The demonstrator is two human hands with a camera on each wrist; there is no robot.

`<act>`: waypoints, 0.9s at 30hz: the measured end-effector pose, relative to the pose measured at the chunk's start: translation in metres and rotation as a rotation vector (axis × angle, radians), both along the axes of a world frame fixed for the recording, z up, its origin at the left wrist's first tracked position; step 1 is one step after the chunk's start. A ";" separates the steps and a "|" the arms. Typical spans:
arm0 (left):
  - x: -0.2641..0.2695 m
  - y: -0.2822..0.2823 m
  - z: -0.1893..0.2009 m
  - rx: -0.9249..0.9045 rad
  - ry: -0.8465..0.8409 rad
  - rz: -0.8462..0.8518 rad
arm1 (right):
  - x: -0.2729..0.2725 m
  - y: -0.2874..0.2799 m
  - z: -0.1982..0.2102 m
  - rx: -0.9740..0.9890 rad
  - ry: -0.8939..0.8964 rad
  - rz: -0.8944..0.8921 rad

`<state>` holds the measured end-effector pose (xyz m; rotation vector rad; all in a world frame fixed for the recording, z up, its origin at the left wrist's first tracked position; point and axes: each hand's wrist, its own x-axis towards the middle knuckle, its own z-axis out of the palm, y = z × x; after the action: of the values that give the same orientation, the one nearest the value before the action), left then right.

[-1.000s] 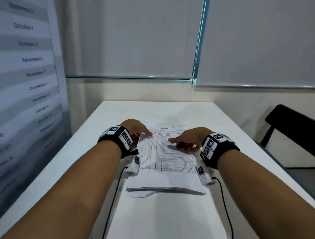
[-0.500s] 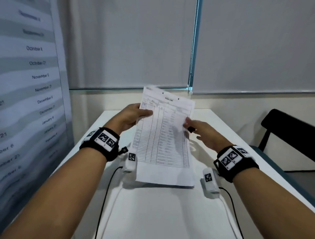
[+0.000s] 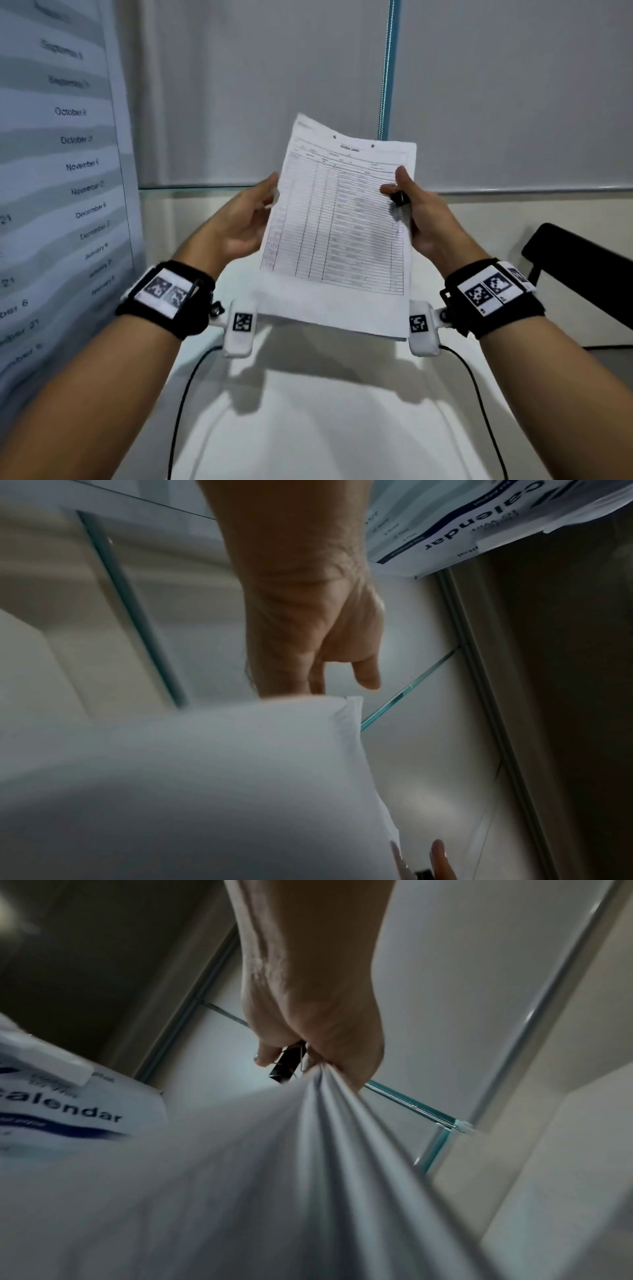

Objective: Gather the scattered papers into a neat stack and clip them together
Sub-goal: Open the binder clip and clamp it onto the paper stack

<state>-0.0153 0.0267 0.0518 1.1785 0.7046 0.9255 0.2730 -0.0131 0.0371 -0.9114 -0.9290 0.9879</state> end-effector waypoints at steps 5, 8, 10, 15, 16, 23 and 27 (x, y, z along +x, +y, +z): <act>-0.007 -0.040 -0.054 -0.060 -0.043 -0.090 | 0.022 0.009 -0.015 -0.077 0.280 -0.122; 0.008 -0.072 -0.076 -0.034 -0.115 -0.193 | 0.017 0.010 -0.024 -0.076 0.299 -0.252; 0.026 -0.088 -0.086 0.000 -0.064 -0.138 | 0.009 0.009 -0.028 -0.077 0.311 -0.282; 0.067 -0.111 -0.092 0.010 0.026 0.022 | -0.012 0.009 -0.037 -0.032 0.184 -0.342; 0.071 -0.111 -0.092 -0.013 0.003 0.064 | -0.015 0.008 -0.038 0.007 0.160 -0.359; 0.082 -0.115 -0.094 -0.173 -0.161 0.308 | -0.025 0.003 -0.040 0.293 -0.028 -0.454; 0.068 -0.106 -0.094 -0.373 -0.268 0.192 | -0.029 -0.006 -0.028 0.401 -0.065 -0.457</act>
<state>0.0524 -0.0791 -0.0417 0.6523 0.7415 1.0359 0.2444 -0.0192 0.0092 -0.7671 -0.8794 0.3649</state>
